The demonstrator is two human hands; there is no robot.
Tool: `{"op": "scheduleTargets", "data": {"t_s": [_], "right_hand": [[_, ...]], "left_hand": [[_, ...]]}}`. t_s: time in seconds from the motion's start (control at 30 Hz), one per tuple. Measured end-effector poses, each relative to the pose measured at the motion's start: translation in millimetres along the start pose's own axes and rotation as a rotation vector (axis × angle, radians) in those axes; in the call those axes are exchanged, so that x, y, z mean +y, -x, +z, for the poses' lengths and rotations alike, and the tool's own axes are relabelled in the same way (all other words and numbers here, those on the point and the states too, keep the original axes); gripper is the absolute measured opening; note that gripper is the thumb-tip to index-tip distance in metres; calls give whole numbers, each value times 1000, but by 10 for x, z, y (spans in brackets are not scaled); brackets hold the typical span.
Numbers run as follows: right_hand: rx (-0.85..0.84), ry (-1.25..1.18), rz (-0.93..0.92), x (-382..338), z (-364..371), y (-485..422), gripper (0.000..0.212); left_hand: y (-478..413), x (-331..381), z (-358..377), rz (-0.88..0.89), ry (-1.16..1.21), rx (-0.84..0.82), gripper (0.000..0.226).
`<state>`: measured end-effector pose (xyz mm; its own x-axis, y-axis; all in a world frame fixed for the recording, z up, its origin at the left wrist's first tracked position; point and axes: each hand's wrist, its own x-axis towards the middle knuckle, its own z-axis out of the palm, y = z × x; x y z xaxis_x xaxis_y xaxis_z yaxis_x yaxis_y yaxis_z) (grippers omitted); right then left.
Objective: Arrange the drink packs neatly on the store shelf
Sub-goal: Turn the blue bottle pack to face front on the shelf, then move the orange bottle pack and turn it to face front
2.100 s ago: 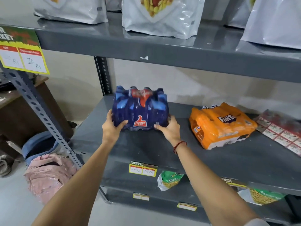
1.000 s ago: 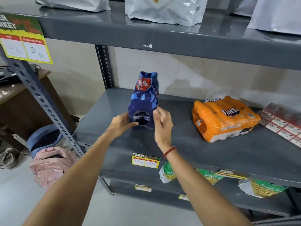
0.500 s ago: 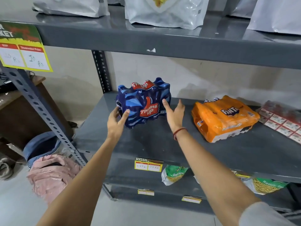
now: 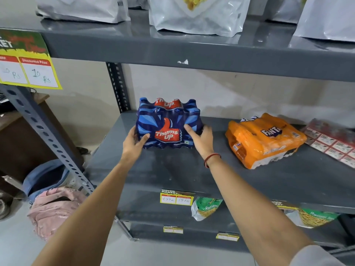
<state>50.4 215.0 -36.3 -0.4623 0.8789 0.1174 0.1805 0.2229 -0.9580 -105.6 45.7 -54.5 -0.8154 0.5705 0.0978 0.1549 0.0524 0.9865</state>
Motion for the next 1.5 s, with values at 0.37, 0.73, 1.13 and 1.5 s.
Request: {"op": "scheduleTargets", "data": {"t_s": [0.37,0.73,1.13,1.5], "right_hand": [[-4,-12,-116,113,-16,528,53],[1,30,-202,171,-108,1144,60],[-48,131,-250,96,-189,1294,60],[-187,45,-245,158,-534,1166,55]], "left_hand": [[150,20,-101,-10,-88,9,57],[793,-15,-427,42,-179,14,53],[961,22,-526,38,-207,-33,49],[1417,42,-133,-93,-182,401,53]]}}
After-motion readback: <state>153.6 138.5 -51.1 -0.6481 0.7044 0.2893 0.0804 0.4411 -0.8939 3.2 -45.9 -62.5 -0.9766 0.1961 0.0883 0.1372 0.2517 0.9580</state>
